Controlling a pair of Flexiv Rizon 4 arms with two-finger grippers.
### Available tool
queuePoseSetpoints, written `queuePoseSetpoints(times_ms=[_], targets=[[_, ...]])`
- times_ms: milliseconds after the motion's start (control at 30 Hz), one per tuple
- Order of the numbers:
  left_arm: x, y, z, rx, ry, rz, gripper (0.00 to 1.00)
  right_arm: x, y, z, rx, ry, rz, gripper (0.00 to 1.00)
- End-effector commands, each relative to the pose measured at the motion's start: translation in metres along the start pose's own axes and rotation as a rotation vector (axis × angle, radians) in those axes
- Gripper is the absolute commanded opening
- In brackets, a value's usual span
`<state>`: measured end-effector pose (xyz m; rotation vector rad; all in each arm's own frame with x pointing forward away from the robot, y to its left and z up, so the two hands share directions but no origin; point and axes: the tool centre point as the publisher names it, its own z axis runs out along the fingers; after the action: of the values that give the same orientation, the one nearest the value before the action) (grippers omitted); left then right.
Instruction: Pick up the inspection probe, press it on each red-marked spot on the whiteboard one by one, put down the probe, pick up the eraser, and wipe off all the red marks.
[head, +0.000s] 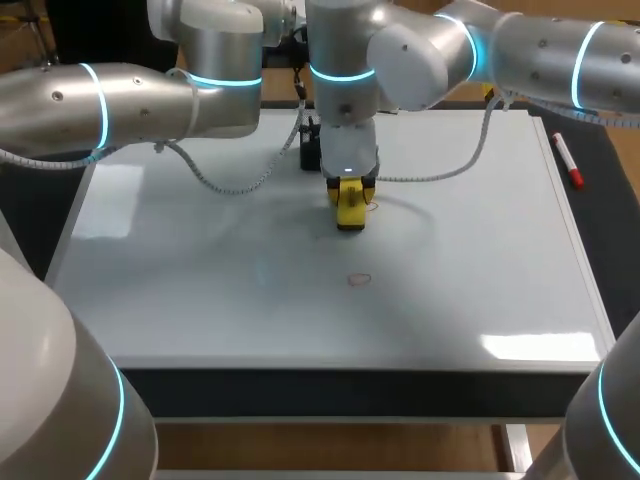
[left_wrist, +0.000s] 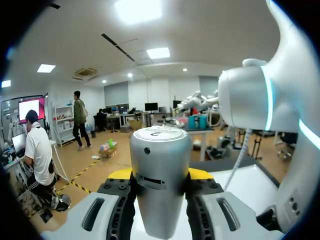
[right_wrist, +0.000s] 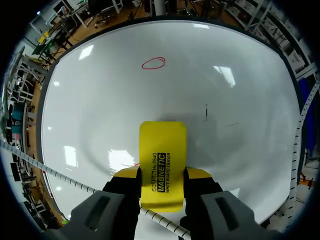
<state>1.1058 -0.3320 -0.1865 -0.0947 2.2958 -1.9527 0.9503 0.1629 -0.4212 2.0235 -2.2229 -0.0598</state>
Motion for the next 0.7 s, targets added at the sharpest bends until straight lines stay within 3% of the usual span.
queuePoseSetpoints(times_ms=[33,700], targets=[[-0.001,-0.002,0.000,-0.003,0.002,-0.001,0.00,0.004,-0.003,0.004,-0.007,-0.003,0.009,0.00],[-0.001,-0.002,0.000,-0.003,0.002,-0.001,0.00,0.055,-0.007,0.019,-0.057,0.000,0.125,0.00]])
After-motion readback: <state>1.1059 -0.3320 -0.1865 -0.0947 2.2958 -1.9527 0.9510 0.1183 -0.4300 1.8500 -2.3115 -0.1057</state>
